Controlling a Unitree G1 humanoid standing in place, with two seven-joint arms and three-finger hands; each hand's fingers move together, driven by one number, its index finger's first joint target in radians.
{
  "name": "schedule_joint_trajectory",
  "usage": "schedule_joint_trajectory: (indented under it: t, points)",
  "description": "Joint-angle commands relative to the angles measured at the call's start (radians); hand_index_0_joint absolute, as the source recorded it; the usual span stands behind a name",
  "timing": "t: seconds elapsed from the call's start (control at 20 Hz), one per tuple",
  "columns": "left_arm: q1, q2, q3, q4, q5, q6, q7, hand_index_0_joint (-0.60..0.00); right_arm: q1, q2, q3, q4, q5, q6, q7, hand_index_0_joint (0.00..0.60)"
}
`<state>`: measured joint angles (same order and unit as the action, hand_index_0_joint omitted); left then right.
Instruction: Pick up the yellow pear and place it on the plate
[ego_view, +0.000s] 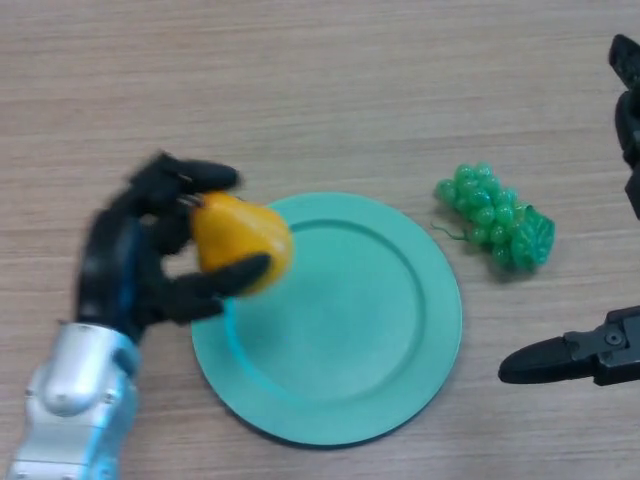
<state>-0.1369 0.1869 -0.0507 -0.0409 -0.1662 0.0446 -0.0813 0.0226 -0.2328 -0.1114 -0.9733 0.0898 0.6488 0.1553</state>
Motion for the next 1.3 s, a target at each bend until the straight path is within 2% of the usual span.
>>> schedule_joint_trajectory:
  t: [0.05, 0.2, 0.3, 0.35, 0.5, 0.65, 0.8, 0.9, 0.95, 1.0, 1.05, 1.15, 1.3]
  points:
    - [-0.067, 0.007, -0.016, 0.034, 0.021, -0.166, 0.041, -0.6, -0.023, -0.022, -0.078, -0.046, 0.026, -0.131, 0.001, 0.0]
    - [-0.112, 0.004, -0.058, 0.147, 0.044, -0.206, 0.063, -0.6, -0.005, -0.015, -0.117, -0.04, 0.051, -0.155, 0.009, 0.0]
    - [-0.151, 0.003, -0.096, 0.253, 0.163, -0.276, 0.077, -0.6, 0.01, -0.015, -0.137, -0.037, 0.058, -0.164, 0.014, 0.0]
    - [-0.177, 0.003, -0.111, 0.315, 0.259, -0.293, 0.11, -0.6, 0.017, -0.012, -0.157, -0.037, 0.07, -0.166, 0.015, 0.0]
    - [-0.21, 0.003, -0.134, 0.38, 0.292, -0.312, 0.148, -0.6, 0.034, -0.012, -0.196, -0.052, 0.096, -0.156, 0.032, 0.0]
    - [-0.23, 0.003, -0.143, 0.404, 0.277, -0.307, 0.143, -0.6, 0.041, -0.005, -0.196, -0.037, 0.075, -0.184, 0.03, 0.0]
    - [-0.209, 0.003, -0.136, 0.337, 0.272, -0.271, 0.077, -0.6, 0.031, -0.008, -0.191, -0.048, 0.081, -0.159, 0.024, 0.0]
    - [-0.201, 0.003, -0.13, 0.312, 0.274, -0.254, 0.063, -0.401, 0.031, -0.007, -0.19, -0.05, 0.084, -0.158, 0.023, 0.0]
    - [-0.191, 0.003, -0.119, 0.278, 0.272, -0.229, 0.046, -0.251, 0.032, -0.006, -0.187, -0.05, 0.086, -0.16, 0.022, 0.0]
    - [-0.177, 0.003, -0.101, 0.226, 0.263, -0.189, 0.024, -0.15, 0.032, -0.006, -0.18, -0.05, 0.085, -0.159, 0.019, 0.0]
    - [-0.139, 0.003, -0.051, 0.098, 0.243, -0.101, -0.033, 0.0, 0.03, -0.005, -0.163, -0.054, 0.087, -0.149, 0.011, 0.0]
    - [-0.101, 0.003, -0.003, -0.027, 0.209, -0.043, -0.061, 0.0, 0.012, -0.015, -0.145, -0.048, 0.083, -0.131, 0.008, 0.0]
    - [-0.042, 0.033, 0.026, -0.2, 0.234, -0.006, -0.101, 0.0, -0.012, -0.02, -0.121, -0.03, 0.082, -0.133, -0.001, 0.0]
